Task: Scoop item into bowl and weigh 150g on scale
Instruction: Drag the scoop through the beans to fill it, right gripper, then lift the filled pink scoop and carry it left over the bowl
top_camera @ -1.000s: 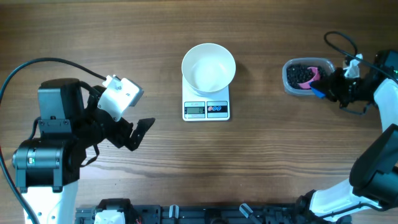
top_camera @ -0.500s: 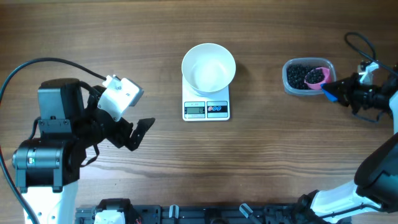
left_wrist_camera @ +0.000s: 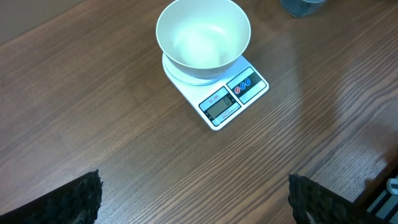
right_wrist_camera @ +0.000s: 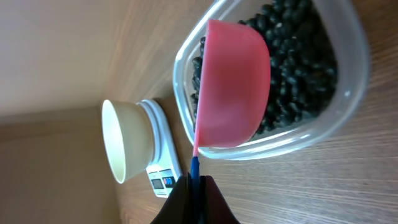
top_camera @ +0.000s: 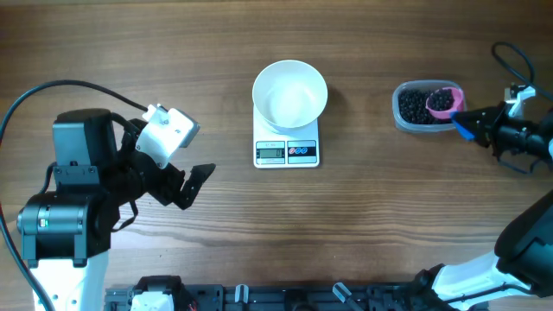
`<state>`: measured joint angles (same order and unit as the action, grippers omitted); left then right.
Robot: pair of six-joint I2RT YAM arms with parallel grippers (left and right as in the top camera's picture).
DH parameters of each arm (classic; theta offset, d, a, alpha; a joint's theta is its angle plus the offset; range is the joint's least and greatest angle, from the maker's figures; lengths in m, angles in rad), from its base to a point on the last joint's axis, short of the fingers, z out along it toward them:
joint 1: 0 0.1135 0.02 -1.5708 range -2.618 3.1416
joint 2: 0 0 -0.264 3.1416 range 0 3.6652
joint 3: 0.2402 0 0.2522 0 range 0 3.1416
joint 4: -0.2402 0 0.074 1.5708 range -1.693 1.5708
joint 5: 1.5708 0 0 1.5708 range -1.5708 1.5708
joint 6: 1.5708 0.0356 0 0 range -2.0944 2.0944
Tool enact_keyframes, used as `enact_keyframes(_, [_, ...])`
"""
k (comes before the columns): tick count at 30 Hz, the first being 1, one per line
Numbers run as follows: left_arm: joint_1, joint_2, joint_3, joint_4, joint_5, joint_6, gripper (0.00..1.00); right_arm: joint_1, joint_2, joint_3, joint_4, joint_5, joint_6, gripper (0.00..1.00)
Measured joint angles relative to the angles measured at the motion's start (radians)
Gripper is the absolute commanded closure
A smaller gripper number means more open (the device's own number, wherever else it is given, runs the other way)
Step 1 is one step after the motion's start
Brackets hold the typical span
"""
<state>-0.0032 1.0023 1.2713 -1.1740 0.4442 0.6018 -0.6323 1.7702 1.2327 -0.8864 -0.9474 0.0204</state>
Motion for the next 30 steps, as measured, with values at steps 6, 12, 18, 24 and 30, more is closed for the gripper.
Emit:
enact_keyframes(6, [0.0,0.0,0.0,0.0,0.0,0.0,0.0,0.0,0.0,0.0,0.005,-0.079,0.0,0.96])
enact_keyframes(12, [0.0,0.0,0.0,0.0,0.0,0.0,0.0,0.0,0.0,0.0,0.008,-0.161,-0.014,0.96])
enact_keyframes(18, [0.0,0.0,0.0,0.0,0.0,0.0,0.0,0.0,0.0,0.0,0.008,-0.225,-0.023,0.96])
enact_keyframes(24, [0.0,0.0,0.0,0.0,0.0,0.0,0.0,0.024,0.0,0.0,0.014,-0.269,-0.023,0.96])
enact_keyframes(30, [0.0,0.0,0.0,0.0,0.0,0.0,0.0,0.116,0.0,0.0,0.073,-0.306,-0.005,0.96])
